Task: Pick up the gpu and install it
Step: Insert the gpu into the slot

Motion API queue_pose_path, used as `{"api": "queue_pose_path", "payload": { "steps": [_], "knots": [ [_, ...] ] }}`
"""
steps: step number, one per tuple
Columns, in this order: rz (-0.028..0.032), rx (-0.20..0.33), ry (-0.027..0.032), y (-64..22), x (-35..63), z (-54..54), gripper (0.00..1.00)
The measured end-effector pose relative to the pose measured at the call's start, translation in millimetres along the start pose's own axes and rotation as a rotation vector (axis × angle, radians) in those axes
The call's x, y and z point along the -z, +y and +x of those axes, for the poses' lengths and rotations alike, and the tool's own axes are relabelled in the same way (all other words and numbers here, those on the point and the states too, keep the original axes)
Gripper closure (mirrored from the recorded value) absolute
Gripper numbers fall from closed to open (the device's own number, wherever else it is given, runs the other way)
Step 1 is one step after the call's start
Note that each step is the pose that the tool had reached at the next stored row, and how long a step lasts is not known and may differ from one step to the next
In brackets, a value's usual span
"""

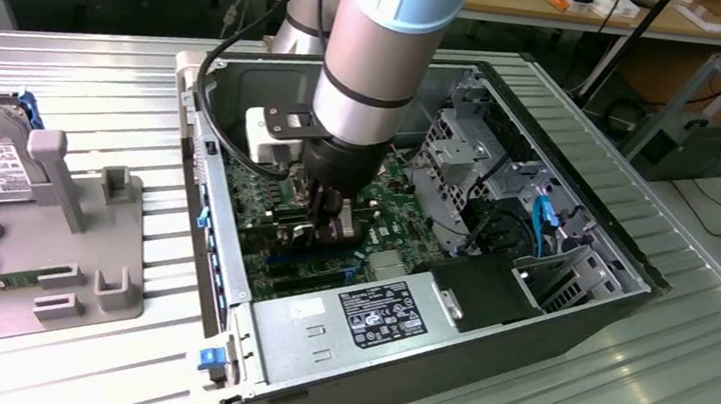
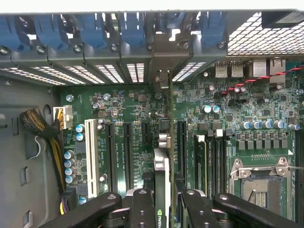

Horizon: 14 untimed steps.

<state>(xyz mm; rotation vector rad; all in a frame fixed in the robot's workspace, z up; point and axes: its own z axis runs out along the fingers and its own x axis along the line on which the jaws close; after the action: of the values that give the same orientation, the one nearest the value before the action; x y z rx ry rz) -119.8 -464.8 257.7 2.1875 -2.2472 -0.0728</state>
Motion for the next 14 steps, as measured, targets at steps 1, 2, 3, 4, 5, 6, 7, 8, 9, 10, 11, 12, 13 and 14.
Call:
{"api": "queue_pose_path", "payload": {
  "steps": [1, 2, 3, 4, 5, 6, 7, 8, 9, 10, 11, 12, 13, 14],
  "knots": [
    [0.0001, 0.0, 0.0003, 0.0, -0.8, 0.1, 0.73],
    [0.0003, 0.0, 0.0006, 0.2, -1.8, 0.1, 0.73],
    [0.0005, 0.0, 0.0006, 0.2, -2.3, 0.1, 0.73],
    [0.0006, 0.0, 0.0002, 0.2, -3.2, 0.1, 0.73],
    [0.0007, 0.0, 0.0002, 0.2, -3.6, 0.1, 0.73],
    [0.0012, 0.0, -0.0007, 0.2, -4.6, 0.1, 0.73],
    [0.001, 0.0, -0.0001, 0.2, -4.8, 0.1, 0.73],
    [0.0008, 0.0, 0.0002, 0.2, -4.9, 0.1, 0.73],
    [0.0007, 0.0, 0.0003, 0.2, -4.9, 0.2, 0.73],
    [0.0009, 0.0, 0.0001, 0.2, -5.2, 0.2, 0.73],
    [0.0009, 0.0, -0.0001, 0.2, -5.7, 0.1, 0.73],
    [0.0008, 0.0, 0.0002, 0.1, -6.3, 0.2, 0.73],
    [0.0008, 0.0, 0.0001, 0.2, -6.3, 0.2, 0.73],
    [0.0008, 0.0, 0.0001, 0.2, -6.4, 0.2, 0.73]
  ]
}}
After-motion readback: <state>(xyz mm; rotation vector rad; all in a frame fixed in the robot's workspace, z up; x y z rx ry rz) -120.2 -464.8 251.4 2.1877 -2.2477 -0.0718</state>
